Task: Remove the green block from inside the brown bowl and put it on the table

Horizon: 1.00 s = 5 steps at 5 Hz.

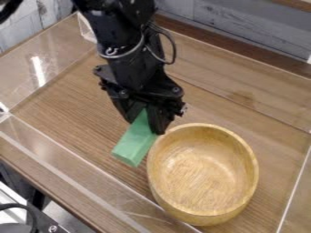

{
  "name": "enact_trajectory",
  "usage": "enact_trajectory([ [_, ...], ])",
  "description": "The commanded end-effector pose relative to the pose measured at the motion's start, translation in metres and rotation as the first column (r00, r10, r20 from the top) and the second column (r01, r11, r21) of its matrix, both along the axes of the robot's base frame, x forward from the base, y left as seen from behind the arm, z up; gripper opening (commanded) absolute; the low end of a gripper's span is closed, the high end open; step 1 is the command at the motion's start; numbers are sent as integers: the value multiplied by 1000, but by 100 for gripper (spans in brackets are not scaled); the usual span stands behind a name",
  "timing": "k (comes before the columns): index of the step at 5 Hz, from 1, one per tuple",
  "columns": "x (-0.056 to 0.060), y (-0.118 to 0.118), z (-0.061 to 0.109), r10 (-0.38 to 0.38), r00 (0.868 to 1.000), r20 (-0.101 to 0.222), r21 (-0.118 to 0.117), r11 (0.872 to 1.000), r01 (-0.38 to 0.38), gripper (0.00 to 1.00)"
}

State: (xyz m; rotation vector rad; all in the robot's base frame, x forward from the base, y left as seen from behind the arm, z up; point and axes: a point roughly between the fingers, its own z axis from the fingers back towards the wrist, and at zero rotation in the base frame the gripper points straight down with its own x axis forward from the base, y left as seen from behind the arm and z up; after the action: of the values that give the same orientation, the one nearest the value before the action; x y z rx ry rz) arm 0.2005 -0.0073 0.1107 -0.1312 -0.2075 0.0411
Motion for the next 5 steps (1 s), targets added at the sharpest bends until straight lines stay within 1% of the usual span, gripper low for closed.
enact_trajectory([
  [1,12,3,13,-1,998,55,5,1000,0,0],
  [3,17,6,10,5,998,64,11,1000,-6,0],
  [5,21,10,2,11,998,67,23,1000,-13,0],
])
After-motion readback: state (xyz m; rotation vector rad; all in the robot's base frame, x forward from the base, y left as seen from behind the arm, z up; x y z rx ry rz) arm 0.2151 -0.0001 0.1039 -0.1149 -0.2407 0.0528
